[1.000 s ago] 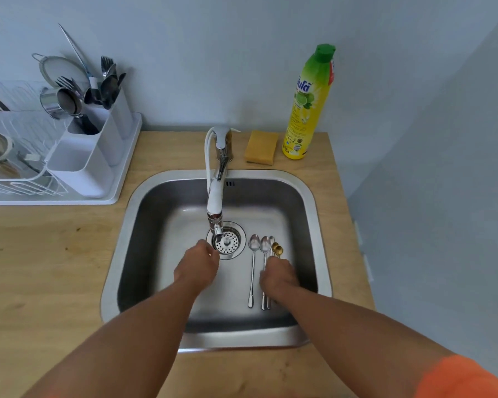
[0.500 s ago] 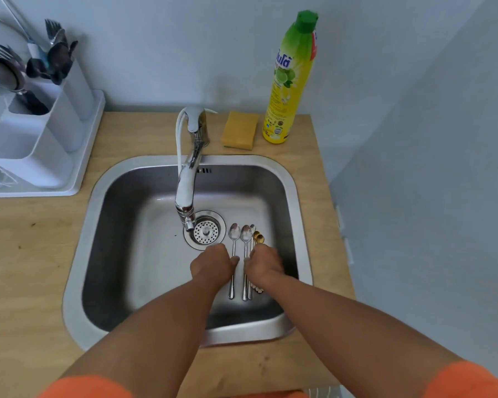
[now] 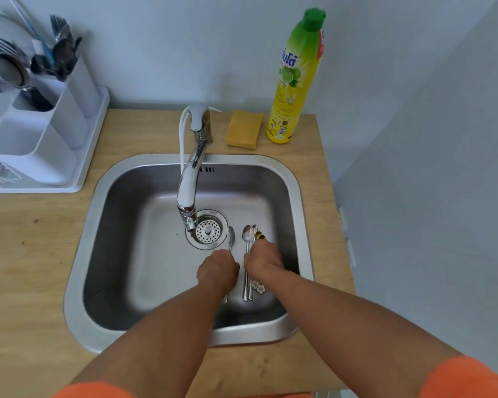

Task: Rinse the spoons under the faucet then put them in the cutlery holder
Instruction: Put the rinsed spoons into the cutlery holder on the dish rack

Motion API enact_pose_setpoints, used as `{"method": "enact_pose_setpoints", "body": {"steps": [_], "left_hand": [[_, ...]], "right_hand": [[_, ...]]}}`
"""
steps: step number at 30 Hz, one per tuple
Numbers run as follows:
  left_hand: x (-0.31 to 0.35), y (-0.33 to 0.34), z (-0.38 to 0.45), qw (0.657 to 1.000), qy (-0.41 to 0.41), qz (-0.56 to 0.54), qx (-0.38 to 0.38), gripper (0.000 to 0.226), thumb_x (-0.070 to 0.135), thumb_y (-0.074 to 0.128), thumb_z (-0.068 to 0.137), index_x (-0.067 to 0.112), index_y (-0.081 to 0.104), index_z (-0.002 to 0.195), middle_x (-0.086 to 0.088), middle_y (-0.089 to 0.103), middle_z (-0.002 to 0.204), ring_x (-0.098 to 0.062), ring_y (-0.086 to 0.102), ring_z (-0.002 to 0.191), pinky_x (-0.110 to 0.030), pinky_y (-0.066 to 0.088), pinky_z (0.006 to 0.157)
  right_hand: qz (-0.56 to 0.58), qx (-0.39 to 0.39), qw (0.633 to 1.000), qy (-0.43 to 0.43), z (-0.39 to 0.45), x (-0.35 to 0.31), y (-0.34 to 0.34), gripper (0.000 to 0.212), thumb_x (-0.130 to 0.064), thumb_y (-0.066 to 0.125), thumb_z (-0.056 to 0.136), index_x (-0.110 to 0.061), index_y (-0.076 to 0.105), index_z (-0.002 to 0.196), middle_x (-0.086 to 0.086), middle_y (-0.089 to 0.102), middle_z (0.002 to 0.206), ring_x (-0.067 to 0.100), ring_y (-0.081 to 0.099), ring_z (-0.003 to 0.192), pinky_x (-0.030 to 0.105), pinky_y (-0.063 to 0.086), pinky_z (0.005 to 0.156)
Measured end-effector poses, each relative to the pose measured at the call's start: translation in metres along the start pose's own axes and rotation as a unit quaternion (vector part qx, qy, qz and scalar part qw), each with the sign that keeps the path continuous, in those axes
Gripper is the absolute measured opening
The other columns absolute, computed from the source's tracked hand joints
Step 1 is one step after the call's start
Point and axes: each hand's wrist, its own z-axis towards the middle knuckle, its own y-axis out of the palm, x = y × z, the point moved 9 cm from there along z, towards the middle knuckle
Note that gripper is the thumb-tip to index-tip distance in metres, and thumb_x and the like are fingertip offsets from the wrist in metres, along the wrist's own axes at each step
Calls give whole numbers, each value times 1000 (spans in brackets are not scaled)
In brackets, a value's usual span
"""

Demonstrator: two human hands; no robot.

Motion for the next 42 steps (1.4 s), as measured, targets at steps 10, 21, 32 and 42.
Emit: {"method": "enact_pose_setpoints", "body": {"steps": [10,21,32,42], "left_hand": [[-55,-46,-20,995,-35,-63,71,23,27,55,89,7,62,98,-14,69,104,-36,68,95,-36,52,75],[-133,-136,-45,906,-18,-354,231,13,17,52,107,8,54,98,-4,69,88,-10,64,56,-18,50,43],[-168,-242,-71,803,4,-513,303,11,11,56,105,0,58,102,-11,64,75,-18,63,42,-41,61,58],[-211,-399,-98,782,33,-436,443,11,11,59,104,5,66,111,-9,72,88,-15,64,59,-30,62,55]], "right_hand": [[-53,-12,998,-21,5,-6,9,15,-18,62,93,-6,67,101,13,68,107,28,67,89,27,49,68],[-123,-29,991,-51,-2,-17,29,9,-16,60,89,-18,52,85,7,66,105,27,64,89,28,45,67],[-100,-58,990,-84,-24,-38,43,16,-28,57,94,-18,49,85,7,65,109,27,65,95,26,43,68],[15,-84,957,-277,-87,-136,43,17,-18,54,95,-11,66,84,4,72,88,23,66,87,32,52,76]]}}
